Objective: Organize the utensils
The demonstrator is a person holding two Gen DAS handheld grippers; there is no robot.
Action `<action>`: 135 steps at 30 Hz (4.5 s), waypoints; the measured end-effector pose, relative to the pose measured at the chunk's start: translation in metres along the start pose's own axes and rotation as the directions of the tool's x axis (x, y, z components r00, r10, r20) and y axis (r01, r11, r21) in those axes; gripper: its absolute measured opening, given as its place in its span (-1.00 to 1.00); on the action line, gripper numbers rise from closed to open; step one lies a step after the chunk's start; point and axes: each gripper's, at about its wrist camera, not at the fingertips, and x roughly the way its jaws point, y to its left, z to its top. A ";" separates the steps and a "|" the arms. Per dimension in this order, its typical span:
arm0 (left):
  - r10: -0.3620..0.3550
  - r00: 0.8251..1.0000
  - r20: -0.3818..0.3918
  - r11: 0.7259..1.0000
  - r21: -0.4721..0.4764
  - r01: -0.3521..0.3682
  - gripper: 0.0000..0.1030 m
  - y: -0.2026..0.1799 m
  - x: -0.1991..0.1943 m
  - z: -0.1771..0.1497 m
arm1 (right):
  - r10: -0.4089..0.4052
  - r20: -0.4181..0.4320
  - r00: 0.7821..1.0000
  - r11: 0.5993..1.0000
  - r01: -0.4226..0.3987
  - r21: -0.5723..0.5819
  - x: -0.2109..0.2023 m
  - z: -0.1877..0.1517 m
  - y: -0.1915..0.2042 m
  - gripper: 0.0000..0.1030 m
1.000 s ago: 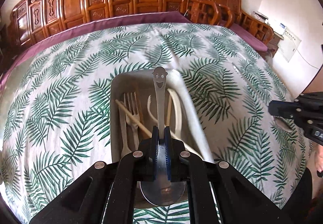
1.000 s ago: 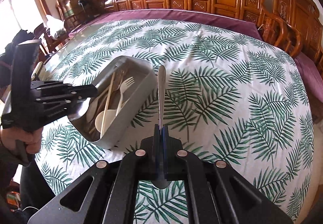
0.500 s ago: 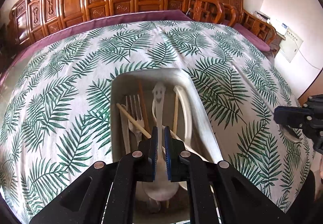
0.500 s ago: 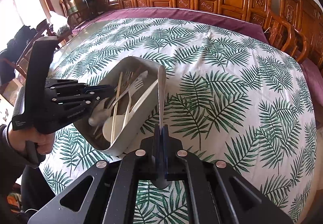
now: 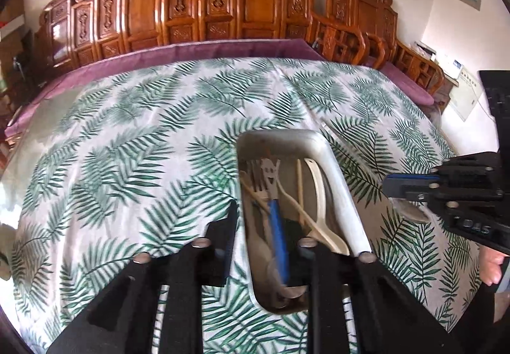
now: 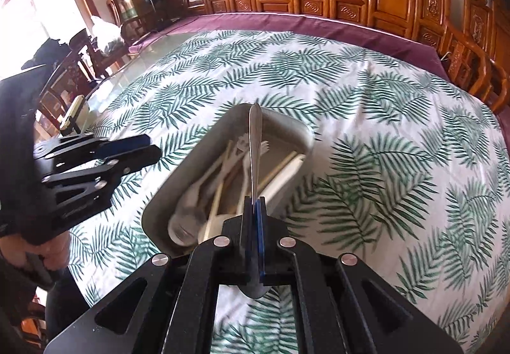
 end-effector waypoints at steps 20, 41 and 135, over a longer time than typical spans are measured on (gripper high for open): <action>0.106 0.984 0.143 0.992 -0.076 -0.096 0.60 0.041 -0.044 -0.015 | -0.013 -0.032 0.999 0.998 0.015 0.060 0.053 0.029 0.023 -0.99; 0.091 0.989 0.119 0.995 -0.046 -0.086 0.76 0.010 -0.044 -0.017 | -0.068 0.044 0.997 0.993 0.064 0.096 0.008 -0.004 -0.006 -0.96; 0.134 0.904 0.406 0.990 -0.018 -0.139 0.85 -0.162 -0.308 -0.078 | -0.334 0.585 0.739 0.942 0.241 0.233 -0.366 -0.194 0.058 0.95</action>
